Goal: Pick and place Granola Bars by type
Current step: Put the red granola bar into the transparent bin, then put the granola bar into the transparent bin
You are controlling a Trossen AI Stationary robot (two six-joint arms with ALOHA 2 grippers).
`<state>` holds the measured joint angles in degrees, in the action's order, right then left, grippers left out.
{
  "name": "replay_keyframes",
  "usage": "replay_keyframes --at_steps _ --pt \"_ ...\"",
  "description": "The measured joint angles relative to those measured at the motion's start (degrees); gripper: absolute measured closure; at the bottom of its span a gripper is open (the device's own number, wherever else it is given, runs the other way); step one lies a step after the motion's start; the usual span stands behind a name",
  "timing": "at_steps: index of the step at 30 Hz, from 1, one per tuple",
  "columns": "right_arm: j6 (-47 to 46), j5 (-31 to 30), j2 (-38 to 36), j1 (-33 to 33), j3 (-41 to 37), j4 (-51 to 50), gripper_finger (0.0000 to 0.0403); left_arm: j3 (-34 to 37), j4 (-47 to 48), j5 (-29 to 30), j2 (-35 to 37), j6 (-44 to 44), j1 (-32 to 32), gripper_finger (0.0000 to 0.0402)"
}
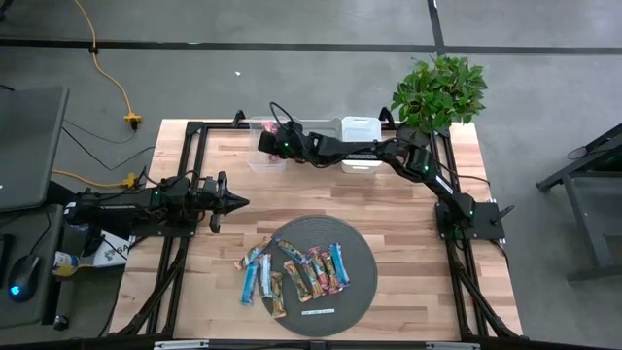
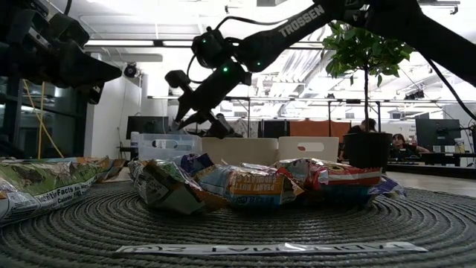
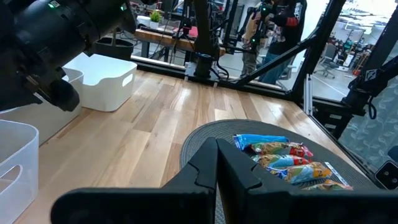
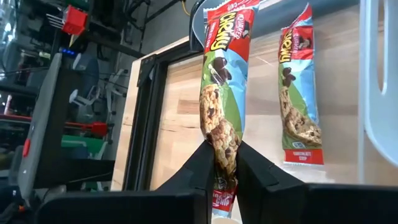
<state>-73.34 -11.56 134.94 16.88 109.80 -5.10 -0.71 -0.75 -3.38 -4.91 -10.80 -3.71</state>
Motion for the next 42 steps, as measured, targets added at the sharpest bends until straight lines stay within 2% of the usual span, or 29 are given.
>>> replay_keyframes --at_steps 6,24,33,42 --pt "-4.7 1.2 0.0 0.0 0.0 -0.2 0.0360 0.0 0.0 0.0 0.0 0.0 0.0 0.0401" --pt "-3.3 2.3 -0.1 0.2 0.0 -0.5 0.0327 0.0 0.0 0.0 0.0 0.0 0.0 0.0401" --pt "4.8 4.3 -0.1 0.3 0.0 -0.2 0.0302 0.0 0.0 0.0 0.0 0.0 0.0 0.0401" --pt "19.2 12.4 -0.5 0.3 0.0 5.5 0.0279 0.0 0.0 0.0 0.0 0.0 0.0 0.0401"
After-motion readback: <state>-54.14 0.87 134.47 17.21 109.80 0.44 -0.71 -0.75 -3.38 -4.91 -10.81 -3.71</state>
